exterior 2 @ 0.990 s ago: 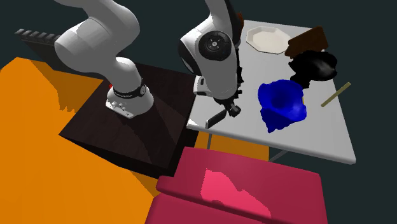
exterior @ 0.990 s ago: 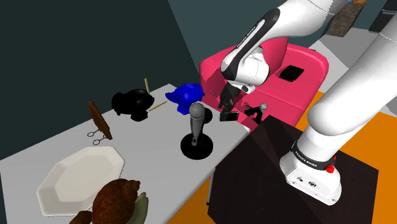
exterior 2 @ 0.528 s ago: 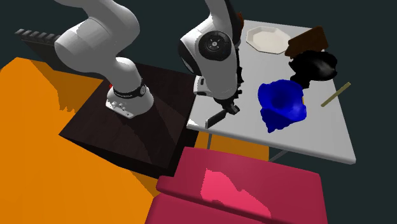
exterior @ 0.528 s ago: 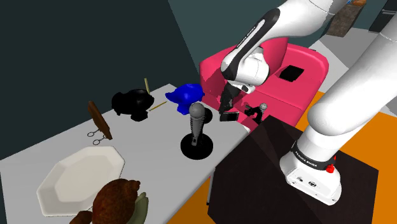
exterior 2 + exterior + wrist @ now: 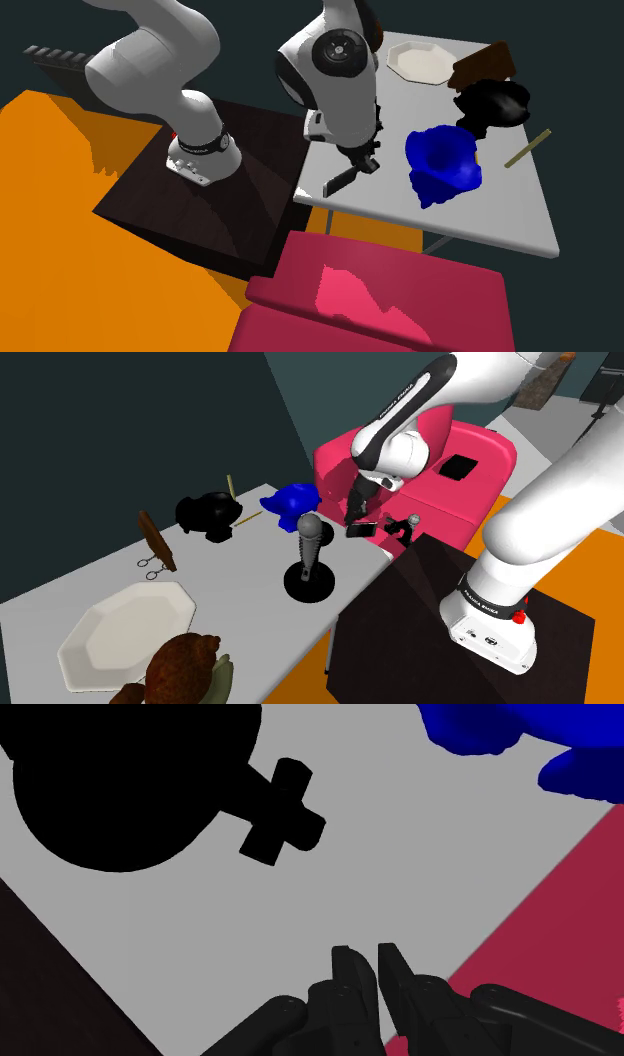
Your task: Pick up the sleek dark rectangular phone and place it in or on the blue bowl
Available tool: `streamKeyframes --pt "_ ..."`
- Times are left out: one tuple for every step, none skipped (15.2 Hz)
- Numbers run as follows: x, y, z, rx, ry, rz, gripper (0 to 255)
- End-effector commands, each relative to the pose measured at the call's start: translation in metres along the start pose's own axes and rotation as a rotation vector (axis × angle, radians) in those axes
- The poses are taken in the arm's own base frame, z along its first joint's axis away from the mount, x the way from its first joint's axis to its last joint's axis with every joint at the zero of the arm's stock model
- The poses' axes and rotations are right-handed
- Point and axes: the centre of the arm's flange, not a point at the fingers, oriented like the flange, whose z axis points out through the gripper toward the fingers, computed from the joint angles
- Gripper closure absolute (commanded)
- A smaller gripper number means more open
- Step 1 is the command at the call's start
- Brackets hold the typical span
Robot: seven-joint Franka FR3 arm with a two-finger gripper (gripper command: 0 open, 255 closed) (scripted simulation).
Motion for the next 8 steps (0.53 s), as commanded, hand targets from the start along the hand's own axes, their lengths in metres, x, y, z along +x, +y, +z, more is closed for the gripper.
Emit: streamKeyframes --pt "-0.003 0.000 -0.011 0.000 0.001 0.000 255" --pt "-0.005 0.000 -0.016 0.000 0.001 0.000 255" --pt "-0.006 0.000 -0.021 0.000 0.001 0.000 255" --pt "-0.008 0.000 -0.026 0.000 0.001 0.000 255" --pt "-0.009 0.000 -0.031 0.000 0.001 0.000 255" --pt "-0.011 0.000 -0.036 0.000 0.001 0.000 255" --pt "-0.012 0.000 -0.041 0.000 0.001 0.000 255" --pt "-0.014 0.000 -0.046 0.000 0.001 0.000 255"
